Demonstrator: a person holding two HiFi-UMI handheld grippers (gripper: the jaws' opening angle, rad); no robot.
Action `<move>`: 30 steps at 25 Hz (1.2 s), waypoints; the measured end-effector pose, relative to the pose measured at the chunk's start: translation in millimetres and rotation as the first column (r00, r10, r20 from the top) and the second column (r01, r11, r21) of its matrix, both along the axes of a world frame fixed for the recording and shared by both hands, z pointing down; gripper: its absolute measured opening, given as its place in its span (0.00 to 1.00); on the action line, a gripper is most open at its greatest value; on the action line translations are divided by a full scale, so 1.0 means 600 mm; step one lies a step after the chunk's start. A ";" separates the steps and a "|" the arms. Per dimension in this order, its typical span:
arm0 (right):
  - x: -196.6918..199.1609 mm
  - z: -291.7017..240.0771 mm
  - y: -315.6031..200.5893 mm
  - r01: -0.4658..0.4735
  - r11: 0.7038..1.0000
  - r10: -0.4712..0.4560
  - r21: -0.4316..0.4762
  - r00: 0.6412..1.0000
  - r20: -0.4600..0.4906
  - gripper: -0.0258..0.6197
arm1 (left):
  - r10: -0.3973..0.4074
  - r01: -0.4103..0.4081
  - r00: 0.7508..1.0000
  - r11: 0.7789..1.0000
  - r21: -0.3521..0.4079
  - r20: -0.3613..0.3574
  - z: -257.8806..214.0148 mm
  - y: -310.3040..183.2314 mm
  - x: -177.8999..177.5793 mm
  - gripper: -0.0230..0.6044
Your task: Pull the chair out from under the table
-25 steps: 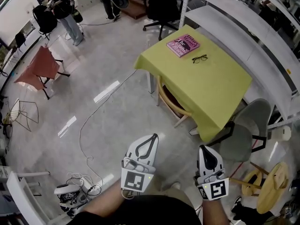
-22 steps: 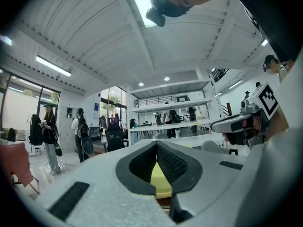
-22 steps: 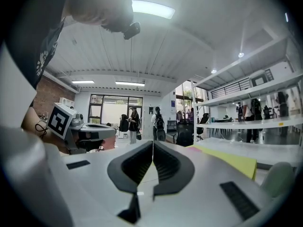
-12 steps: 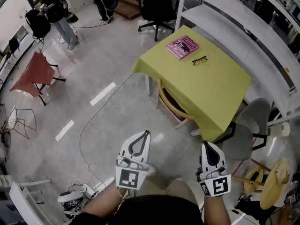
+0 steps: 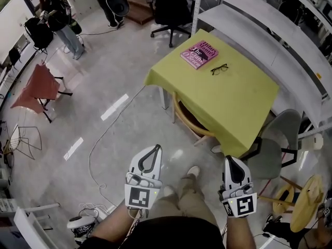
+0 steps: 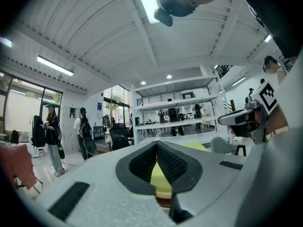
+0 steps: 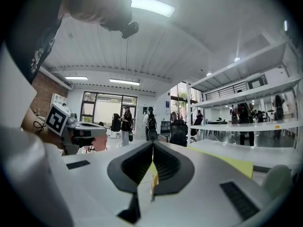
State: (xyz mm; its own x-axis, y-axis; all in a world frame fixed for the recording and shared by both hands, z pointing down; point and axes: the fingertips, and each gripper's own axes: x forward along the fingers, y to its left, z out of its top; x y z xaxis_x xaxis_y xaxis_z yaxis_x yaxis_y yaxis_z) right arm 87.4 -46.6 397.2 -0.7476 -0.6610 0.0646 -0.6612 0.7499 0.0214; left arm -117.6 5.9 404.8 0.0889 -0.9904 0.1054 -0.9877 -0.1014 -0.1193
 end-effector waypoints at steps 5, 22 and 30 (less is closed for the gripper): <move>0.005 0.004 -0.046 0.007 1.000 -0.007 0.003 1.000 0.003 0.06 | -0.010 0.011 1.000 1.000 -0.024 0.022 0.007 -0.038 -0.007 0.05; -0.034 0.006 -0.203 0.092 0.995 -0.091 -0.025 0.995 0.041 0.06 | -0.033 0.034 0.999 0.999 -0.026 0.041 -0.016 -0.195 -0.024 0.05; -0.046 0.006 -0.261 0.187 0.982 -0.185 -0.030 0.981 0.050 0.06 | -0.063 0.063 0.997 0.998 0.012 0.051 -0.042 -0.271 -0.012 0.05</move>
State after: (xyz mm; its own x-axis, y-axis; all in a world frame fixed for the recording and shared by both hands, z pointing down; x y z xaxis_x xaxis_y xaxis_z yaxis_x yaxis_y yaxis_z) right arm 60.0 -203.1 400.8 -0.8599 -0.5083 0.0469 -0.5100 0.8595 -0.0346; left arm -125.0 -156.6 379.3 0.0209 -0.9950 0.0977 -0.9847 -0.0374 -0.1704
